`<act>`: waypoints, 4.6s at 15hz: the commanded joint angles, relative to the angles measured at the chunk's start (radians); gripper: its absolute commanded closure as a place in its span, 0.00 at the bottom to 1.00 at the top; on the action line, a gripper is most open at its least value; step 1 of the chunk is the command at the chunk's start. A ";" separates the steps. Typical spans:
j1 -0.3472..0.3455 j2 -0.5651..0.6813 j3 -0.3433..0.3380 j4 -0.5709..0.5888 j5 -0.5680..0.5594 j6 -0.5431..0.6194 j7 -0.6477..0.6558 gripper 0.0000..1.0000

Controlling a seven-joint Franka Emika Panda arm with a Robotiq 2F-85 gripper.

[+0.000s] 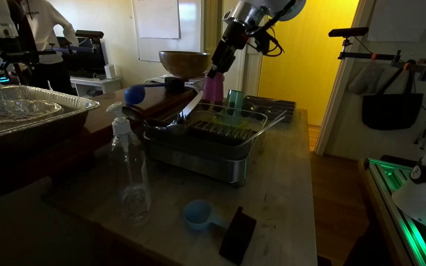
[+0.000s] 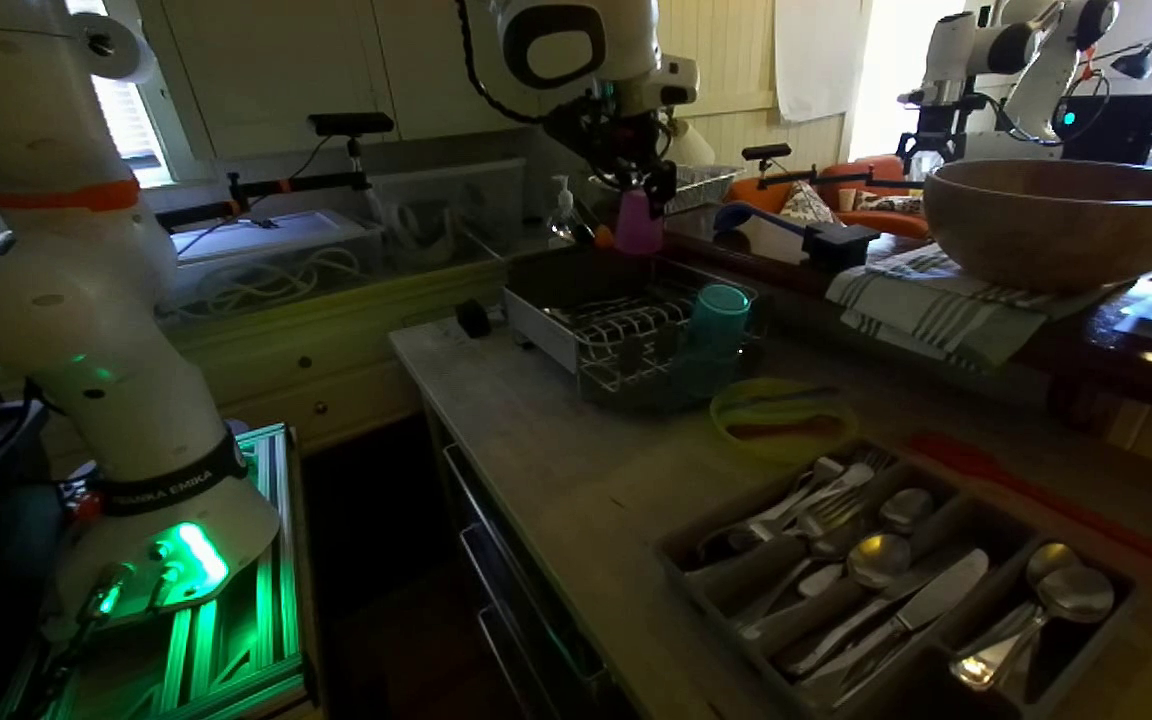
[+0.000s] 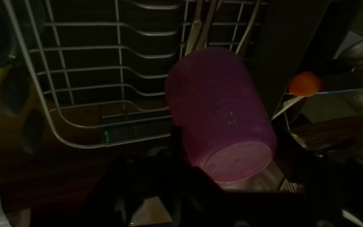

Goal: Move the purple cup to the right.

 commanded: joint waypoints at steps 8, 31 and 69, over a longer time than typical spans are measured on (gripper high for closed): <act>0.021 -0.279 -0.190 -0.321 -0.047 -0.022 -0.145 0.54; 0.055 -0.349 -0.394 -0.496 -0.053 0.138 0.014 0.54; 0.018 -0.201 -0.311 -0.427 -0.048 0.271 0.151 0.00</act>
